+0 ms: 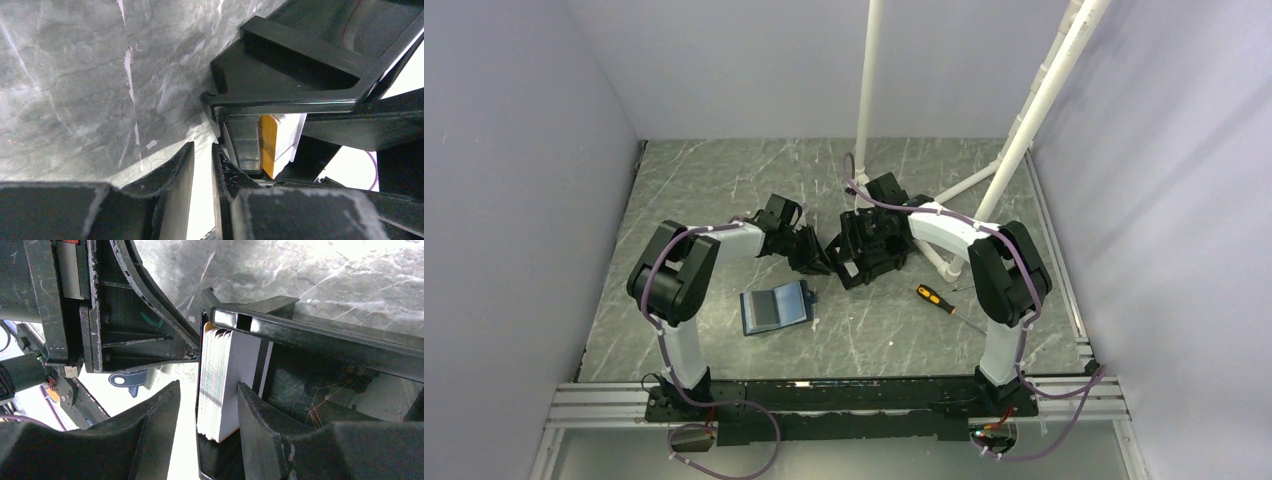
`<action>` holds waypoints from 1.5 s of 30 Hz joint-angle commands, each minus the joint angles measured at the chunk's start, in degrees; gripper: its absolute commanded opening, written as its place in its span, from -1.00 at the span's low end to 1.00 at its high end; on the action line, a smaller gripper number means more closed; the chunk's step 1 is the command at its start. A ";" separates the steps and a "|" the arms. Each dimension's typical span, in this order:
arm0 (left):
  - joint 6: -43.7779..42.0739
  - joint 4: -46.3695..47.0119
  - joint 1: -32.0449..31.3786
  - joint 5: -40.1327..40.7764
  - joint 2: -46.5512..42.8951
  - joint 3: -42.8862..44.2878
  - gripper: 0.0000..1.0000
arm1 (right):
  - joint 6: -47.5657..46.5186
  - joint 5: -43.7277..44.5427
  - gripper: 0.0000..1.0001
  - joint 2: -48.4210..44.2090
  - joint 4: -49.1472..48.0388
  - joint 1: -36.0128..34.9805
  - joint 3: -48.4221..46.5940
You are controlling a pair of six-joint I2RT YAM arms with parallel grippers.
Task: Put the credit cards into the card holder
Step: Pick up the credit card from the storage box.
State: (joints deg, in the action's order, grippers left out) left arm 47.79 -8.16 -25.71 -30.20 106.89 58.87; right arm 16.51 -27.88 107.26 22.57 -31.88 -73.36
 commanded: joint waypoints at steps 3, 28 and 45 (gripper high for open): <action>0.73 1.31 -0.80 -0.95 0.91 2.24 -0.51 | 0.80 -2.63 -0.11 -2.95 -2.62 -0.02 0.55; 1.43 1.34 -2.85 -1.32 3.07 5.24 -0.52 | 0.89 1.61 -0.77 -5.36 -1.18 0.06 0.15; -3.40 -7.07 -3.10 4.28 -1.73 6.63 -0.40 | 0.45 19.93 -1.00 -9.66 4.88 -0.79 -2.85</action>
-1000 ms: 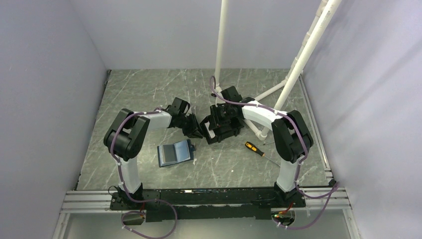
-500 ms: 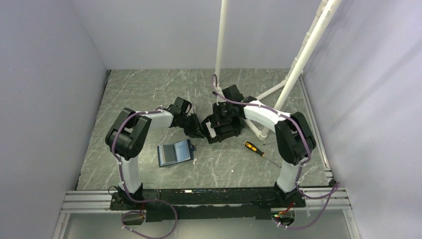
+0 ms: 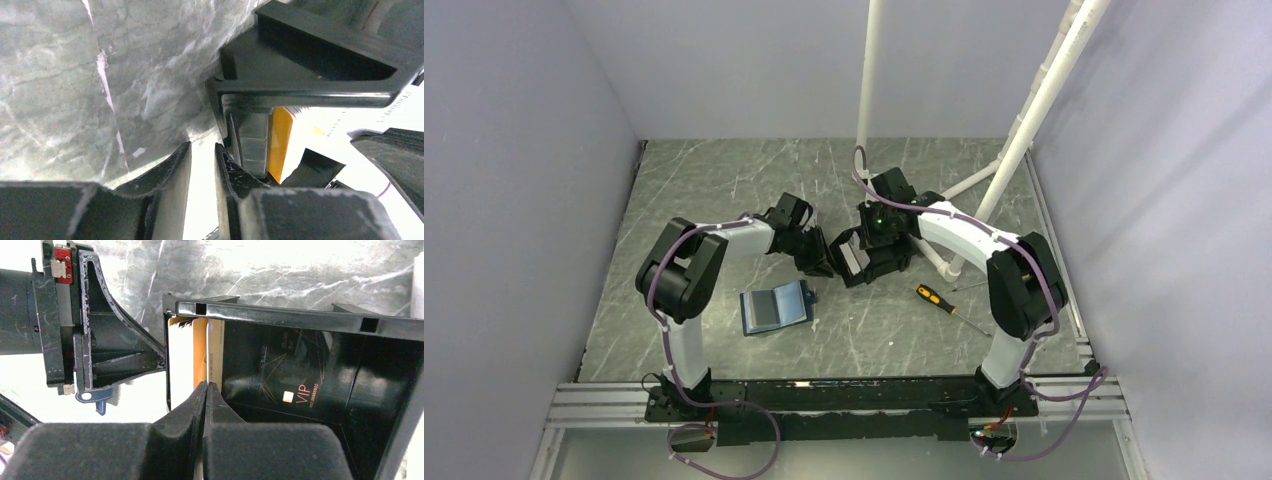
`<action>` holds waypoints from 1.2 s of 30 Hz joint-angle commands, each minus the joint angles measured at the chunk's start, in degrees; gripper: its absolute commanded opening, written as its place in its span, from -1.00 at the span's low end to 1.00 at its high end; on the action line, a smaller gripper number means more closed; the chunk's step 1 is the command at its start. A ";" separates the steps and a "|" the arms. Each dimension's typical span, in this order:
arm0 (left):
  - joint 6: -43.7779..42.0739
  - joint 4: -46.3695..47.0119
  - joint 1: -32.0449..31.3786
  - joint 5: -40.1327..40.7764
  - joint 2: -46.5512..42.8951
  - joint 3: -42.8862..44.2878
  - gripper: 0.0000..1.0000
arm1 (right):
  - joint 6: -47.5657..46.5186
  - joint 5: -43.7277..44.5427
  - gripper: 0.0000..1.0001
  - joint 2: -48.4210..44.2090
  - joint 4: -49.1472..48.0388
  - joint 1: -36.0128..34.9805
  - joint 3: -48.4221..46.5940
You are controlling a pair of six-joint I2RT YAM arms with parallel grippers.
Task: Put the credit cards into the card holder
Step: Pick up the credit card from the storage box, then insert the credit card into the card holder.
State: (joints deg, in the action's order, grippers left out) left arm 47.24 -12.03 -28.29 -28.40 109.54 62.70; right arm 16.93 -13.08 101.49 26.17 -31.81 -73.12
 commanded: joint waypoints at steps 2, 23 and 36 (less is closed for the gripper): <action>-4.82 -6.68 -0.47 4.30 -5.76 3.64 -0.33 | -0.10 7.33 -1.00 -4.34 2.25 -1.34 -3.74; 2.76 -41.45 8.25 31.38 -42.60 -13.29 0.57 | 14.34 -17.86 -1.00 -6.03 -14.43 -12.13 -1.92; 7.27 -35.98 8.78 32.34 -40.58 -21.91 0.44 | 21.17 -25.10 -1.00 4.83 -28.11 -15.30 5.30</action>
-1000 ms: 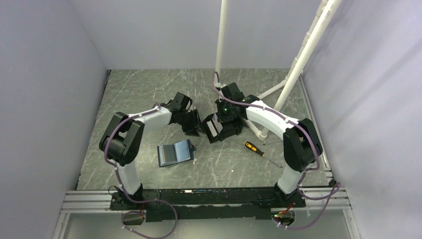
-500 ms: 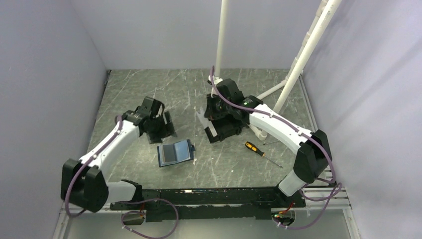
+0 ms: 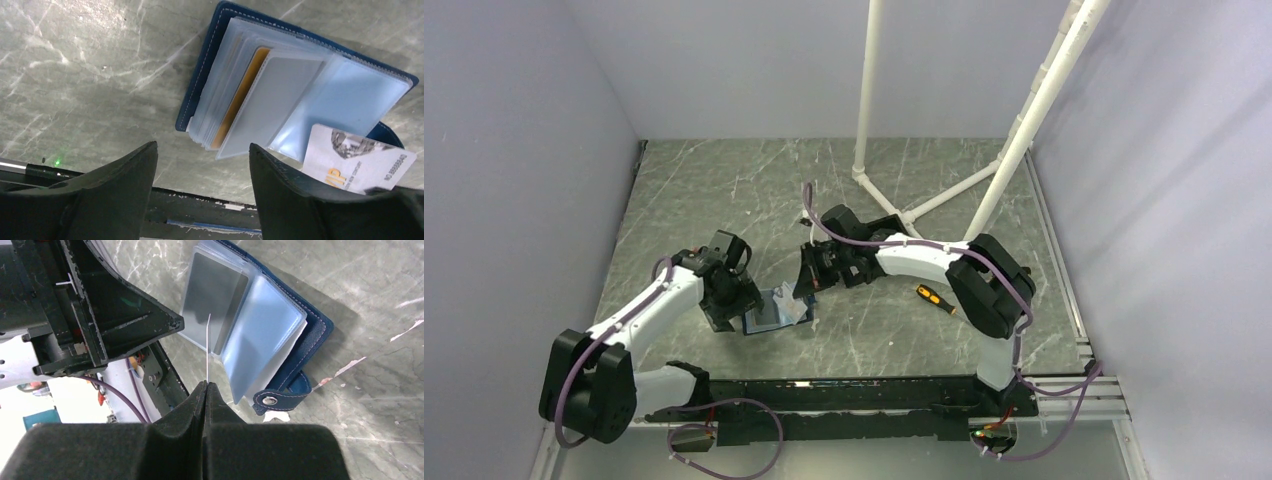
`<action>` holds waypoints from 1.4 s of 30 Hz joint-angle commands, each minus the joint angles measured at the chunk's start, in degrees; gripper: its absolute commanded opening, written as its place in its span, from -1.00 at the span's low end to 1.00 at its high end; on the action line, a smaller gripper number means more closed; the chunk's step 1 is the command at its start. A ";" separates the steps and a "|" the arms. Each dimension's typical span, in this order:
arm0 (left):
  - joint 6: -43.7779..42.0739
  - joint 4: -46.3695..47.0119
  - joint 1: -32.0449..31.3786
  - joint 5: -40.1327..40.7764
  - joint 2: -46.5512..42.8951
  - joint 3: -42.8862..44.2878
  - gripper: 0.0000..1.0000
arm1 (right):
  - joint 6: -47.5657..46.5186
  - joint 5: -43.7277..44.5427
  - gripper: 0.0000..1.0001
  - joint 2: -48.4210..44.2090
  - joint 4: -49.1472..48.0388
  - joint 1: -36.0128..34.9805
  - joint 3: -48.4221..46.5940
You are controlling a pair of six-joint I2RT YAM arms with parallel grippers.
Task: Put the credit cards into the card holder
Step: Insert the credit card into the card holder.
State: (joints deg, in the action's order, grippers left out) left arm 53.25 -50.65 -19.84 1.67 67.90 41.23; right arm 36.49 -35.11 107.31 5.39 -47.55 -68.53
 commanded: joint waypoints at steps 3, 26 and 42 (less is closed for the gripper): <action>1.49 3.35 0.53 2.86 2.75 -1.46 0.30 | 2.02 -3.60 -1.00 0.08 -8.22 0.44 1.72; 1.19 3.94 1.20 3.92 4.53 -3.15 0.02 | 1.21 -2.59 -1.00 4.25 -6.59 1.24 1.60; 1.14 4.51 1.20 2.62 4.26 -3.67 0.00 | 2.36 -3.94 -1.00 8.08 -8.56 1.22 -0.60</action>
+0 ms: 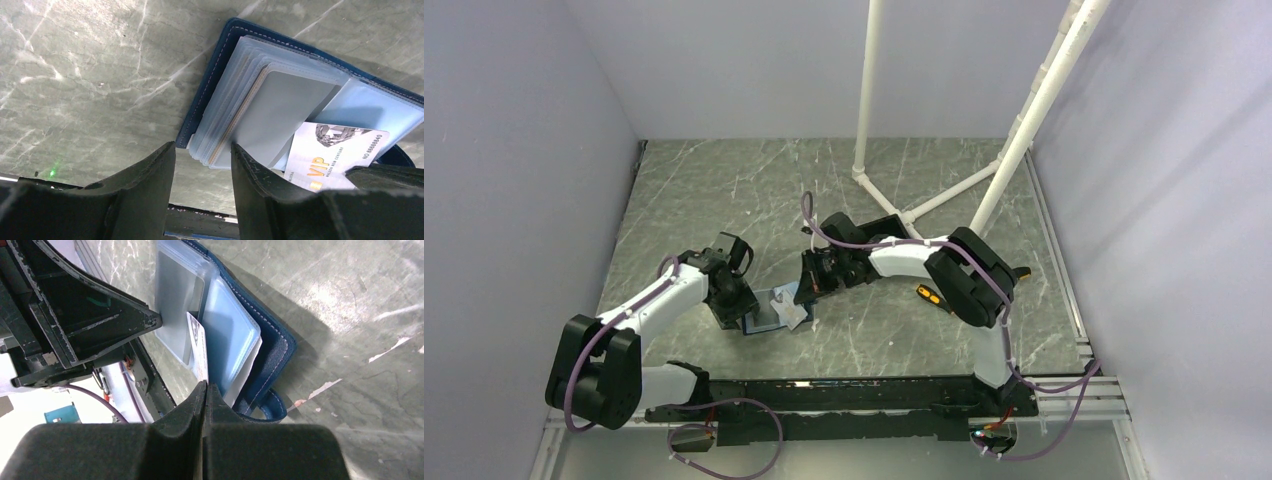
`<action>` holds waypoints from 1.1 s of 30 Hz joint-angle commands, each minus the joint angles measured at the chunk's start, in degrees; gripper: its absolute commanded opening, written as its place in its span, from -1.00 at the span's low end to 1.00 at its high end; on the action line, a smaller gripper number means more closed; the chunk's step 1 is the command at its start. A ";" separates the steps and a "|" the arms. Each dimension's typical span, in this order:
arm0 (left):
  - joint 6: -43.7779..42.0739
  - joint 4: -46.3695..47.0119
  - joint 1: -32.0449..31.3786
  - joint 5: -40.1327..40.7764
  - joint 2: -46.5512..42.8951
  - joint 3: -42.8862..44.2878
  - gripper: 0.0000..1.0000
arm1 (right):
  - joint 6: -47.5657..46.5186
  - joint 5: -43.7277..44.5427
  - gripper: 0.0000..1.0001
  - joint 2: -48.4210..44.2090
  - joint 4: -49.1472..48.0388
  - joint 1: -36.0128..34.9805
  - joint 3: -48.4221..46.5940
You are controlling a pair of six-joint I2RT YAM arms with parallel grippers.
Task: Put the credit cards into the card holder
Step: Insert the credit card into the card holder.
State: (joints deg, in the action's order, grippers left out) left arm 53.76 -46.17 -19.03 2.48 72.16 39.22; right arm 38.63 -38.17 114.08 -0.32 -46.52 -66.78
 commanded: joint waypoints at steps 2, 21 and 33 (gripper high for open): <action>0.73 0.13 0.39 1.65 -0.15 -1.84 0.00 | 0.83 -1.01 -1.00 1.85 -3.98 0.20 -2.32; 1.67 0.68 0.39 0.32 -1.50 -3.07 -0.05 | 8.27 4.21 -1.00 3.68 -16.78 -0.15 1.46; 3.57 3.33 0.39 -3.10 -2.23 -5.87 -0.14 | 11.68 7.71 -1.00 2.52 -23.47 -0.45 4.99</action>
State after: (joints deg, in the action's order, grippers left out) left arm 55.94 -42.41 -18.57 -0.40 69.45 36.18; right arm 48.60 -33.50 117.32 -17.78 -46.70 -62.83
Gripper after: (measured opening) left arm 0.435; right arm 0.007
